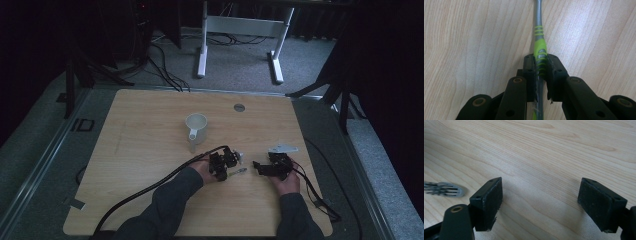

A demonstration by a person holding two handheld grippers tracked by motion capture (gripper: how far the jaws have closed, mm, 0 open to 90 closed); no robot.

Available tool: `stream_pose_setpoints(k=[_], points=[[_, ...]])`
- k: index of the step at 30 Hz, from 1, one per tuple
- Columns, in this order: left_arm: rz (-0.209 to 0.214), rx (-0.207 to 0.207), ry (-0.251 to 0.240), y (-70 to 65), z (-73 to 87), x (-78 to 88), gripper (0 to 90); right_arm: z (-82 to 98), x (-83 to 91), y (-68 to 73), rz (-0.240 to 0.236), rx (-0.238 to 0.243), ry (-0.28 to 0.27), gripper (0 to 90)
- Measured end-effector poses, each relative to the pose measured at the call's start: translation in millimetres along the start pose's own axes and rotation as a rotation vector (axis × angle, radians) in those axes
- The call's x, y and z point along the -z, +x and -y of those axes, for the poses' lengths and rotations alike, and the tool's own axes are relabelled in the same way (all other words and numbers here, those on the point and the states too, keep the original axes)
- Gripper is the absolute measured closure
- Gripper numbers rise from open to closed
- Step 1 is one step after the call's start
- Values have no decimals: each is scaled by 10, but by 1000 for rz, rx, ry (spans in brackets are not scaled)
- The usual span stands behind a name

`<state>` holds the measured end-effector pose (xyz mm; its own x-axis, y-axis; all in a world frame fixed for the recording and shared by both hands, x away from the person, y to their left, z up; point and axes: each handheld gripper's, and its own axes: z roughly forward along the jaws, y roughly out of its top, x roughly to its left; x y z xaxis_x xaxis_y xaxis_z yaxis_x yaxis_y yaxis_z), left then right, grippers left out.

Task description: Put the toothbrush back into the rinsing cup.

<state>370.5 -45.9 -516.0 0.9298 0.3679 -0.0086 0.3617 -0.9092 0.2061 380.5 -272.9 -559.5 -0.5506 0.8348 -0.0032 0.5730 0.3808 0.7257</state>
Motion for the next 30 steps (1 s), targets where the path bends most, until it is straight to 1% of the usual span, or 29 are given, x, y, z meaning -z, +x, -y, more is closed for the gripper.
stream_pose_setpoints(k=[5, 11, 20, 30], points=[[7, -2, -16, -1, 3, 32, 797, 0, 0, 0, 0, 0, 0, 196], [6, 1, -22, 14, 13, 62, 797, 0, 0, 0, 0, 0, 0, 196], [-8, 16, -75, 7, 25, 143, 797, 0, 0, 0, 0, 1, 0, 196], [-28, 24, -116, 21, 36, 221, 797, 0, 0, 0, 0, 0, 0, 196]])
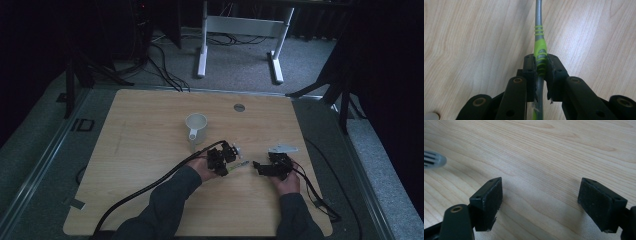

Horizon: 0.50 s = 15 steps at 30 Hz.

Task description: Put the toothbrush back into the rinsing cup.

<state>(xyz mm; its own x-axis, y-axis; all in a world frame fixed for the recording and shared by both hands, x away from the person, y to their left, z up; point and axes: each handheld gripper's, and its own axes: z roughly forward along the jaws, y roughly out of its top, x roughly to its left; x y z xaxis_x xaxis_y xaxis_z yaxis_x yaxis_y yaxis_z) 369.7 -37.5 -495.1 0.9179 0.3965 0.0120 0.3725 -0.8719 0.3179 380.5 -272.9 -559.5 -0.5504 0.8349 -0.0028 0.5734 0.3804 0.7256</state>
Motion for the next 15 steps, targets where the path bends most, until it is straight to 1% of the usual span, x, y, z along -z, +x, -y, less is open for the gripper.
stream_pose_setpoints(k=[4, 9, 15], points=[[-12, 4, -26, -1, 1, 44, 797, -1, 0, 2, 0, -3, 0, 196], [-14, 5, -53, 5, 2, 90, 797, 0, 0, 0, 0, 0, 0, 196], [-28, 0, -74, -3, 7, 139, 797, 0, 0, 1, 0, -1, 0, 196]])
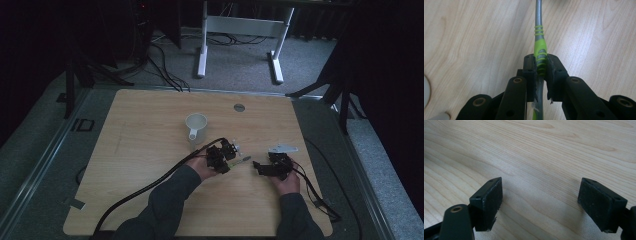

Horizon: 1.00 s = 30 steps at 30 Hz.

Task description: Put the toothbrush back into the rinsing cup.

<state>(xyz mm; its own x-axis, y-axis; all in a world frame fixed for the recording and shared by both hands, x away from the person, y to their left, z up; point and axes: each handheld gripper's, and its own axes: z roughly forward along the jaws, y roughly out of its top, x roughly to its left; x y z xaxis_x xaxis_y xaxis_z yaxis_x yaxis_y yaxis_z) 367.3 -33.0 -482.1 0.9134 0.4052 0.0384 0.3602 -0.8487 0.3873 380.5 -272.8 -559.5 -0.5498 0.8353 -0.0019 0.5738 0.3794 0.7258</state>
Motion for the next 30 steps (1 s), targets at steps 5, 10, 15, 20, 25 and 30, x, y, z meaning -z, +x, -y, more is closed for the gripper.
stream_pose_setpoints(k=[5, 10, 15, 20, 25, 30], points=[[-14, 5, -22, 7, 2, 41, 797, 0, 0, 1, 0, -2, 0, 196], [-20, 11, -56, 11, 3, 90, 797, 0, 0, 0, 0, 0, 0, 196], [-29, 20, -88, 22, 10, 145, 797, 0, 0, -1, 0, 1, 0, 196], [-48, 33, -131, 28, 17, 203, 797, 0, 0, -1, 0, 1, 0, 196], [-68, 45, -174, 37, 23, 261, 797, 0, 0, -1, 0, 1, 0, 196], [-79, 57, -212, 56, 34, 320, 797, 0, 2, -2, 0, 2, 2, 196]])
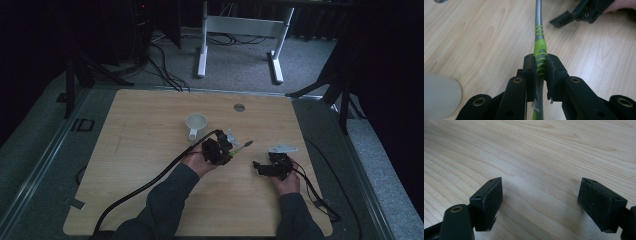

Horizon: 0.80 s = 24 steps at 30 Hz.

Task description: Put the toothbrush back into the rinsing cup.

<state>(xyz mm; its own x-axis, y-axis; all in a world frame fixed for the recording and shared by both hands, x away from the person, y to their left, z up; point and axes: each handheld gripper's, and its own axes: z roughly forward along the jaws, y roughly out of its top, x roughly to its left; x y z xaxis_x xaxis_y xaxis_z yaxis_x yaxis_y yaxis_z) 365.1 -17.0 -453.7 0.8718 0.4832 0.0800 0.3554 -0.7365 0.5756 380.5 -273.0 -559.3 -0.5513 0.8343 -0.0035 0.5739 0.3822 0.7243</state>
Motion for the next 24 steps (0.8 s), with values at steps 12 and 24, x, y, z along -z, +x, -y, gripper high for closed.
stream_pose_setpoints(k=[12, 24], points=[[-21, 38, -50, 47, 18, 67, 797, 0, -1, 1, 1, -2, -1, 196], [-57, 65, -108, 81, 29, 146, 798, 0, -1, 1, 0, -2, -1, 196]])
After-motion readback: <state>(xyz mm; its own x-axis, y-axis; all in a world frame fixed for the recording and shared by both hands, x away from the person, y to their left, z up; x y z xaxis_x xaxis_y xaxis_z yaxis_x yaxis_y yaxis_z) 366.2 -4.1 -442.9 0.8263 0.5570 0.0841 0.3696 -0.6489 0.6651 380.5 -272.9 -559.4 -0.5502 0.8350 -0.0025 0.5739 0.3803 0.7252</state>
